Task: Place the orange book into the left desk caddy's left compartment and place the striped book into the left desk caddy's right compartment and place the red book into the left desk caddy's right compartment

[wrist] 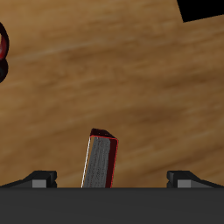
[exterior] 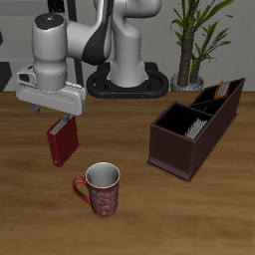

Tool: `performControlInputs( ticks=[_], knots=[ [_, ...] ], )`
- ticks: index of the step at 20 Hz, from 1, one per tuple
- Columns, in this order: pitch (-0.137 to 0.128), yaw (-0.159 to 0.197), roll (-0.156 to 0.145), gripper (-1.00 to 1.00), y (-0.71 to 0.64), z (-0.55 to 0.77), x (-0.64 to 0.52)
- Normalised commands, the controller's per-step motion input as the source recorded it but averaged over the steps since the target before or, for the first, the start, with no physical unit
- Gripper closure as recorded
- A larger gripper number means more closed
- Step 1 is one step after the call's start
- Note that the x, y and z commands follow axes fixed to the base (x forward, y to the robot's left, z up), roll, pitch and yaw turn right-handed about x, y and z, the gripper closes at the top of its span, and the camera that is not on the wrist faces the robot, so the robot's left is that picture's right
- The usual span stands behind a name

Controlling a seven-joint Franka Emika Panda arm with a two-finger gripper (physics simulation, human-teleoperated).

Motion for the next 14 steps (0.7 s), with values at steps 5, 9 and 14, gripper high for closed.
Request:
performControlInputs(
  ticks=[5,9,14],
  knots=[
    [-0.004,-0.006,-0.019,-1.00,-0.01,-0.27,-0.09],
    [0.022,0.016,-0.001,-1.00,0.03,-0.24,0.01],
    [0.037,-0.017,-0.001,-1.00,-0.02,-0.25,0.09]
  ],
)
